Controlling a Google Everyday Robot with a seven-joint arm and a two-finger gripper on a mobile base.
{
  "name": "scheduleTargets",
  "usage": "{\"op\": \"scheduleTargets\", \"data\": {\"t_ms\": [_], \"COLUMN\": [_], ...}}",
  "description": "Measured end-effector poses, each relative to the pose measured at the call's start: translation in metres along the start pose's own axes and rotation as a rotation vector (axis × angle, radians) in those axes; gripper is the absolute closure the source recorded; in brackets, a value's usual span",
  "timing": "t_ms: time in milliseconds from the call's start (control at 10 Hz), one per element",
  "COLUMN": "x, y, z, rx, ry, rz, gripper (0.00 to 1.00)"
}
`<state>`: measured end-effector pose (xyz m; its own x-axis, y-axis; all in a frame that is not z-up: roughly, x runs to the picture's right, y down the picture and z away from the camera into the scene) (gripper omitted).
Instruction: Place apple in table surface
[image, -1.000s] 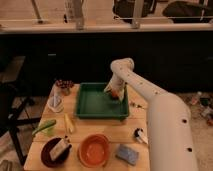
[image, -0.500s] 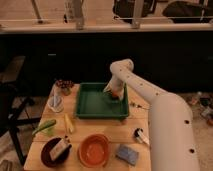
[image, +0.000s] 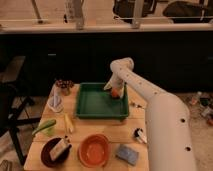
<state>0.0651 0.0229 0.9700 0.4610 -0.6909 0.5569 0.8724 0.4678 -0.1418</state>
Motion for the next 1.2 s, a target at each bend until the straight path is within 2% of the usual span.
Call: {"op": "scheduleTargets", "data": {"t_ms": [800, 1000, 1200], "x": [0.015, 0.017, 0.016], "y": [-0.002, -0.002, -0.001], "z": [0.013, 0.017, 0.018], "rx": [-0.009, -0.014, -0.017], "ry": [-0.036, -0.052, -0.066], "rz": [-0.018, -0.023, -0.034], "gripper": [0.2, 0.3, 0.53]}}
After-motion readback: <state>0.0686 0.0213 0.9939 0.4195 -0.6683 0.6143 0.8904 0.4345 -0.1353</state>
